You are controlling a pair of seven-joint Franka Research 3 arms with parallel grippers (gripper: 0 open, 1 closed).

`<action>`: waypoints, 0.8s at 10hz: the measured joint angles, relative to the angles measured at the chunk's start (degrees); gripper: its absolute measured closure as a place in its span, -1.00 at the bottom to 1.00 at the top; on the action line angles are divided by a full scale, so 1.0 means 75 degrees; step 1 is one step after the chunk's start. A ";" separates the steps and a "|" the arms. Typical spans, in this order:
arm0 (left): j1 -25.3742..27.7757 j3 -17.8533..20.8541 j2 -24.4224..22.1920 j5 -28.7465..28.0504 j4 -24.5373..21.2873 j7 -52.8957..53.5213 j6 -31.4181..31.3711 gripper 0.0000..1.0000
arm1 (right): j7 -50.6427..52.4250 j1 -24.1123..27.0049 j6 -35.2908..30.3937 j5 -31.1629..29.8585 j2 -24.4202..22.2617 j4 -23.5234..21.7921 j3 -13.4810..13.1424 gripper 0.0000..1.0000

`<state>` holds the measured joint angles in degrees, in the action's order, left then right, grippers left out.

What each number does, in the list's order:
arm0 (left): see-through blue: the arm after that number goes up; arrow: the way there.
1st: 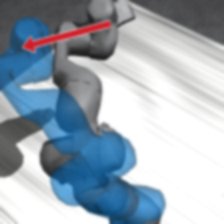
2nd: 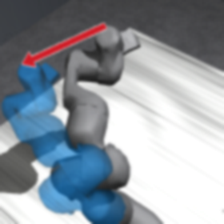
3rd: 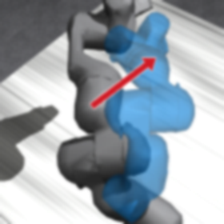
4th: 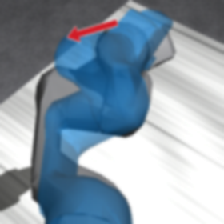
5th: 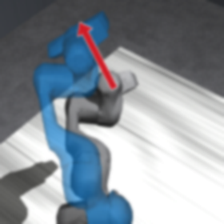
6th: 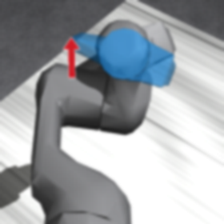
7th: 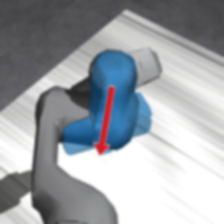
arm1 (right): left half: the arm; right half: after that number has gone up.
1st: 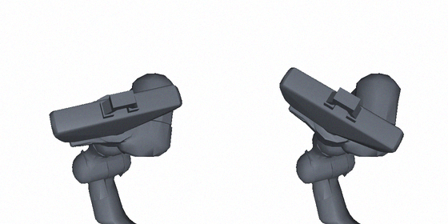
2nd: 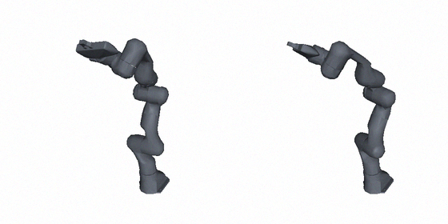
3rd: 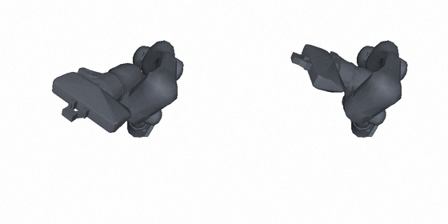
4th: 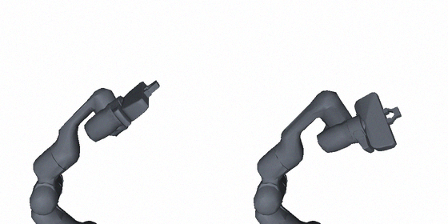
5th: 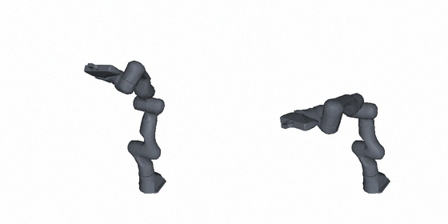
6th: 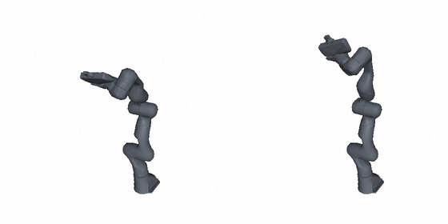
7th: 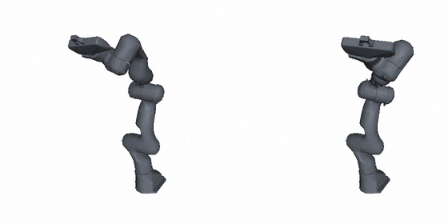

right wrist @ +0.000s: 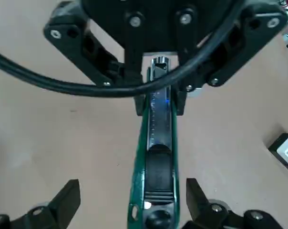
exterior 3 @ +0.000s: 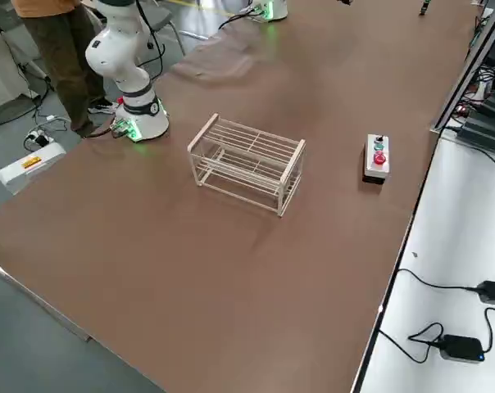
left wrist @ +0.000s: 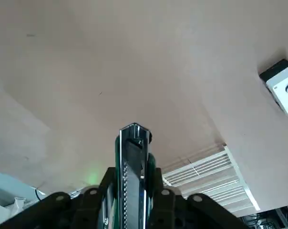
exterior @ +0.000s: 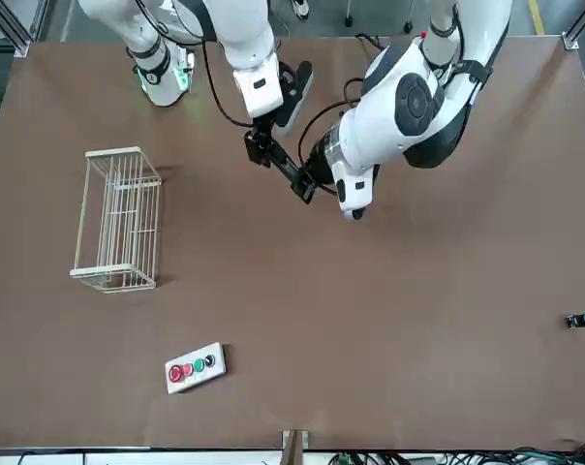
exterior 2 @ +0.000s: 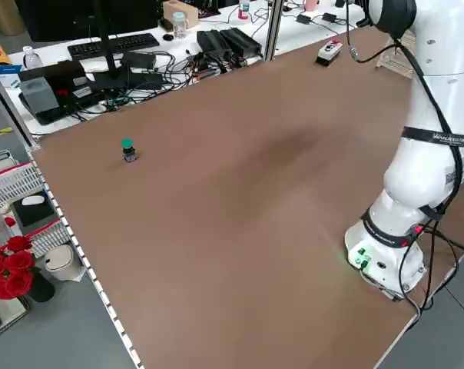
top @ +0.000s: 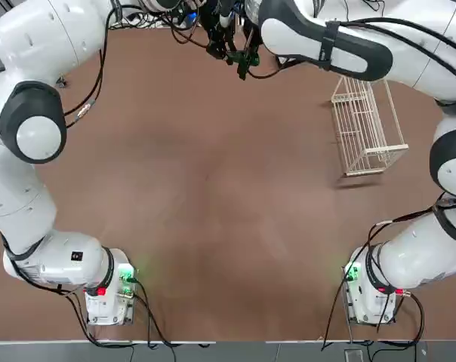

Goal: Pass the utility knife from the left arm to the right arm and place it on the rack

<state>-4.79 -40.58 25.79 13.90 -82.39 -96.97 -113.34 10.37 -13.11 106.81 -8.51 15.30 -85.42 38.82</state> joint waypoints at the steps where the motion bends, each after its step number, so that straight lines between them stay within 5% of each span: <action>1: 0.0000 -0.0002 0.0000 0.0000 0.0000 0.0000 0.0006 0.31 | -0.0005 -0.0042 0.0000 -0.0009 -0.0001 -0.0008 0.0000 -0.95; 4: 0.0001 -0.0014 0.0000 0.0060 0.0002 0.0000 0.0043 0.31 | -0.0013 -0.0051 0.0229 -0.0092 0.0007 -0.0230 -0.0017 -0.86; 8: 0.0014 -0.0028 -0.0014 0.0157 0.0097 0.0008 0.0155 0.31 | -0.0040 0.0003 0.0318 -0.0165 -0.0002 -0.0229 -0.0059 -0.31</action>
<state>-4.69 -40.80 25.68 15.08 -81.66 -96.91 -112.17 10.07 -13.09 109.19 -9.75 15.29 -87.14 38.37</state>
